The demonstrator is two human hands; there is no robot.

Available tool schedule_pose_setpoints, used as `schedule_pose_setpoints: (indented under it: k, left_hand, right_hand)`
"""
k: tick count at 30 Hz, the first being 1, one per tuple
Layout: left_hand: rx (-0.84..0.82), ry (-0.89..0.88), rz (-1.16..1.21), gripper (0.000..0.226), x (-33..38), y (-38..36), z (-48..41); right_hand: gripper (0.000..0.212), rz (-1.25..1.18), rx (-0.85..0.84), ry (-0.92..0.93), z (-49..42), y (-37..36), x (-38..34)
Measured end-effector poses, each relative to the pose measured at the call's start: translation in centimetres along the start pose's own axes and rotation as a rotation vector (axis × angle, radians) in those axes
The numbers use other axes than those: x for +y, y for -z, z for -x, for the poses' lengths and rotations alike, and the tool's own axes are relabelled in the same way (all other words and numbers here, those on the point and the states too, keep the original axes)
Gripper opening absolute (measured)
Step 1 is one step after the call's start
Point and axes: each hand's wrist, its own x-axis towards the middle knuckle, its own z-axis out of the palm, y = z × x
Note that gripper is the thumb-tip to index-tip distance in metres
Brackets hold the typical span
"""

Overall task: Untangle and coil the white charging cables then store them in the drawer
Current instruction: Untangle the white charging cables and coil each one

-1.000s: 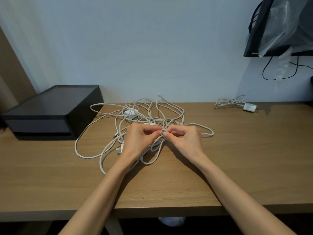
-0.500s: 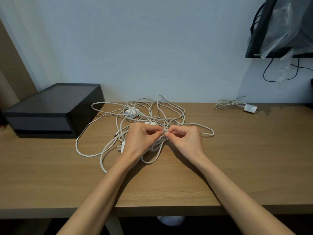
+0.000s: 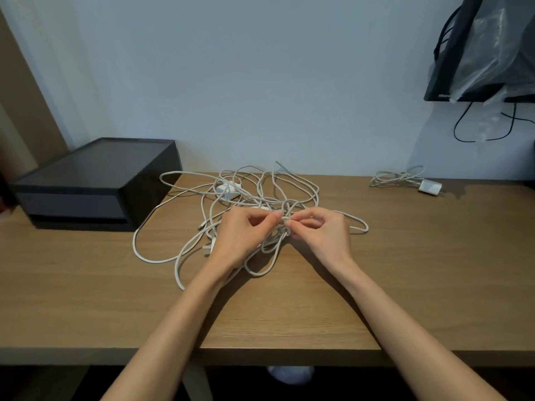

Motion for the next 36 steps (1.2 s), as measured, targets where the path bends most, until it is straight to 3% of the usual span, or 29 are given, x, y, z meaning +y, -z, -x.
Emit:
schedule_pose_setpoints:
  k: [4,15,17,20,23,25,27,36]
  left_hand:
    - [-0.066,-0.011,-0.032,0.028,-0.5,0.2,0.0]
    - [-0.063,-0.048,-0.265,0.024,-1.0,-0.2,0.0]
    - [-0.063,-0.043,-0.278,0.024,-1.0,-0.2,-0.2]
    - [-0.061,-0.04,-0.265,0.023,-1.2,-0.1,-0.3]
    - [-0.077,-0.053,-0.235,0.021,-1.5,0.2,-0.3]
    - [-0.106,-0.07,-0.221,0.021,-1.7,0.5,-0.4]
    - [-0.14,-0.088,-0.237,0.021,-1.7,0.6,-0.5]
    - [-0.187,-0.196,-0.355,0.022,-1.7,0.7,-0.4]
  right_hand:
    - [0.01,-0.079,-0.037,-0.036,-0.1,0.3,-0.1]
    - [0.01,-0.152,-0.042,-0.138,0.1,0.1,-0.1]
    - [0.009,0.045,-0.022,-0.003,0.0,0.3,0.1]
    - [0.033,0.439,0.008,0.307,-0.9,1.2,0.3]
    - [0.06,0.808,-0.287,0.476,-2.3,2.1,0.1]
    - [0.057,0.986,-0.428,0.512,-2.9,2.3,-0.3]
    - [0.046,1.109,-0.462,0.59,-3.3,2.4,-0.6]
    - [0.013,1.251,-0.405,0.818,-2.1,2.7,0.5]
